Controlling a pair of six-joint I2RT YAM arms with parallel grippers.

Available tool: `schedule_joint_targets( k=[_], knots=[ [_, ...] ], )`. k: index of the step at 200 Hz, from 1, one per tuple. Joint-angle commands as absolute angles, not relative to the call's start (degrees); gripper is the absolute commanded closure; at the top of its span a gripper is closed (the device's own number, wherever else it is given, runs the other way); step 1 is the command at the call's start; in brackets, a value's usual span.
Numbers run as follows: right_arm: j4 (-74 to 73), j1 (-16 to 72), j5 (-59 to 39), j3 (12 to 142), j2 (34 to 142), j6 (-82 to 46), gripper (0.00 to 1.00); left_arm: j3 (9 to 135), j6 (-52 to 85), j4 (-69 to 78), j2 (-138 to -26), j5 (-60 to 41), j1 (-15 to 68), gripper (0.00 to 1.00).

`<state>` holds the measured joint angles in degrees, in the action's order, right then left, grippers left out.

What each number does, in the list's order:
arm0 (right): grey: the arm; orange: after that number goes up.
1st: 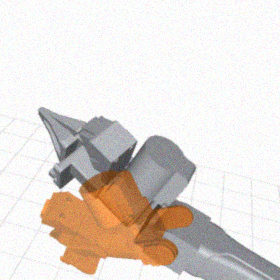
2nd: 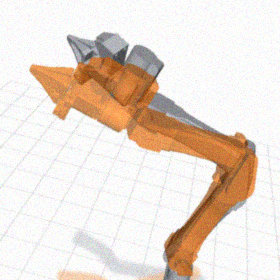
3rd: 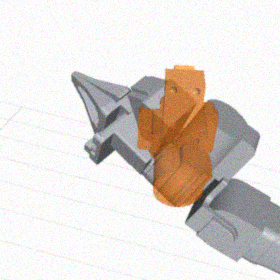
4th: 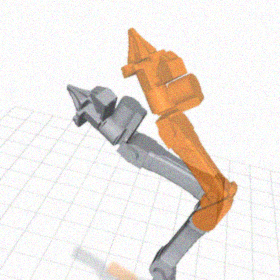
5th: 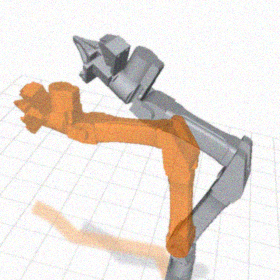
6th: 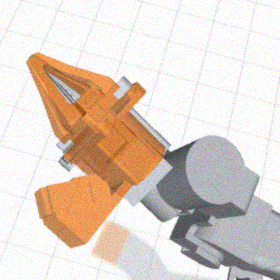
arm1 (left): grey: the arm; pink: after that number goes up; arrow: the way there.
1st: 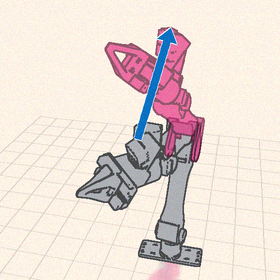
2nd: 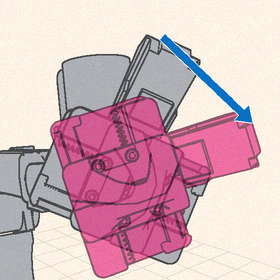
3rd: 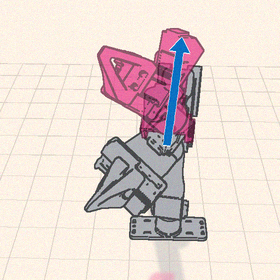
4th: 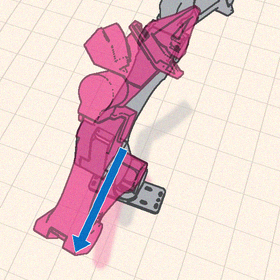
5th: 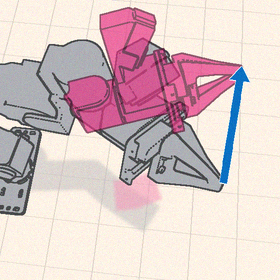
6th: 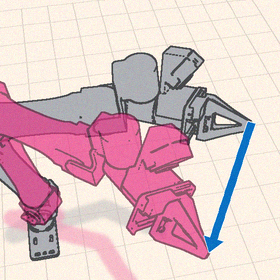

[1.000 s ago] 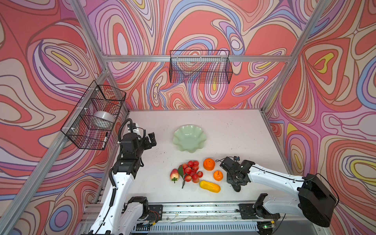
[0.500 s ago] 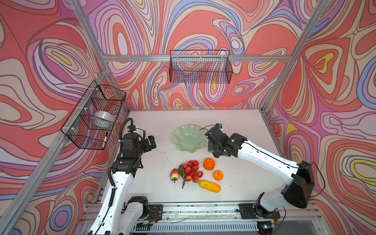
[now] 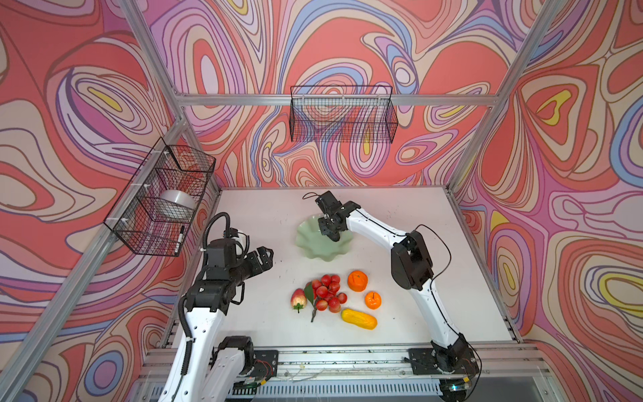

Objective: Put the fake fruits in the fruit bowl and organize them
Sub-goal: 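Drop the avocado in the green bowl while the left gripper reaches the peach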

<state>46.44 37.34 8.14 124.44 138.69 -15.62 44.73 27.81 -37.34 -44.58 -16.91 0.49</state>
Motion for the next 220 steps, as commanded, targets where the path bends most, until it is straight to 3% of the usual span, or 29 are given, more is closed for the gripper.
schedule_joint_targets(
  k=[1,36,65,87,126,155,183,220],
  knots=[
    [47.23,37.09,5.26,129.12,140.70,-12.59,0.80,41.96,32.06,-41.88,-44.17,-23.65,0.65,0.11],
    [46.53,37.09,4.04,128.44,143.04,-12.99,0.74,37.45,36.41,-39.68,-43.27,-27.83,0.79,0.13],
    [44.10,37.10,4.08,126.07,142.77,-14.04,0.50,32.25,42.03,-34.67,-42.29,-31.35,1.39,0.15],
    [42.25,37.09,3.78,125.25,140.87,-14.25,0.33,31.58,42.23,-35.24,-42.19,-28.68,4.73,0.16],
    [36.56,35.63,1.43,120.59,129.71,-14.86,0.16,30.56,42.52,-35.24,-44.55,-22.80,13.46,0.16],
    [26.70,33.05,-1.09,104.52,114.89,-18.18,0.02,30.09,42.98,-33.32,-46.98,-19.46,18.37,0.16],
    [16.74,28.58,-3.49,86.49,99.25,-23.69,0.02,27.29,42.57,-30.34,-50.71,-18.67,20.84,0.16],
    [17.17,24.71,-1.86,76.64,89.29,-26.03,0.01,27.69,41.02,-28.02,-57.60,-18.24,23.83,0.15]
  ],
)
